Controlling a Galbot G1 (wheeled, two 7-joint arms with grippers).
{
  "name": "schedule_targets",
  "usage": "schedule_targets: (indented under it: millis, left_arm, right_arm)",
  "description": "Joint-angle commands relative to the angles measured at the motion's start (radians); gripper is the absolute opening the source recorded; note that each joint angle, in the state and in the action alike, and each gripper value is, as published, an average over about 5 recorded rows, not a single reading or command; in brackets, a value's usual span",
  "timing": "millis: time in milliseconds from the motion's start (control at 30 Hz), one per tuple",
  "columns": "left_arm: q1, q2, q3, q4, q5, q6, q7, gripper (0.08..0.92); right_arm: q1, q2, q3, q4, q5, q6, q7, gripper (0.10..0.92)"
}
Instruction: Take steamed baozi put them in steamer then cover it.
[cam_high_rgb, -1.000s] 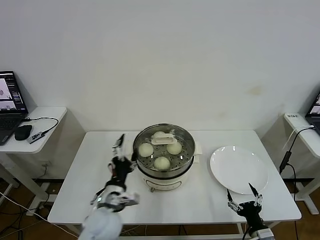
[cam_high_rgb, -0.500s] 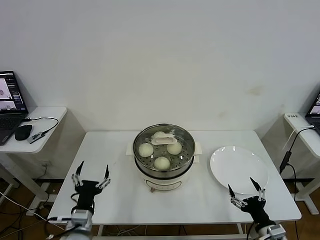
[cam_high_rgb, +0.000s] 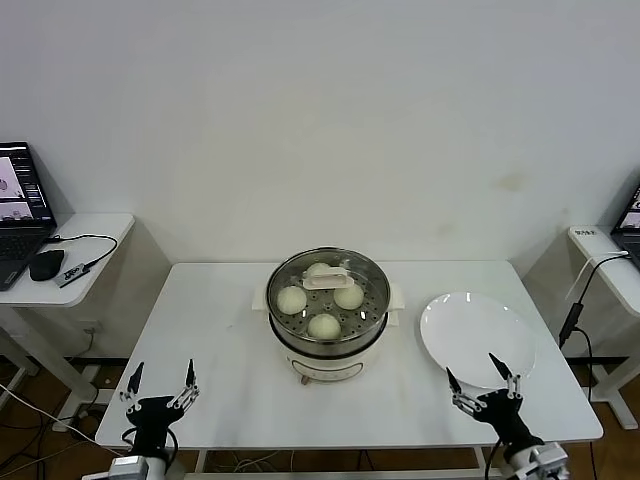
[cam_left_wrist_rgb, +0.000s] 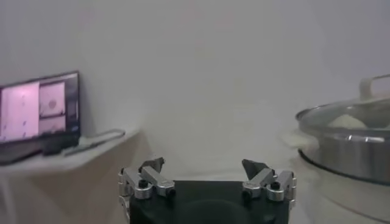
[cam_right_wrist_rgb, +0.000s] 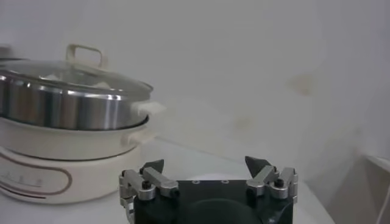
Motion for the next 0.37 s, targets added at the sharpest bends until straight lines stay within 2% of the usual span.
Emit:
schedule_targets:
  millis: [33, 367]
  left_arm:
    - [0.049, -0.046, -0.045, -0.002, -0.018, -0.004, 0.087, 0.823]
    - [0.060, -0.063, -0.015, -0.036, 0.000, 0.016, 0.125, 0.823]
  right_arm:
    - [-0.005, -0.025, -0.025, 0.014, 0.045, -0.015, 0.012, 0.823]
    - [-0.020, -0.016, -0.025, 0.005, 0.053, -0.012, 0.024, 0.823]
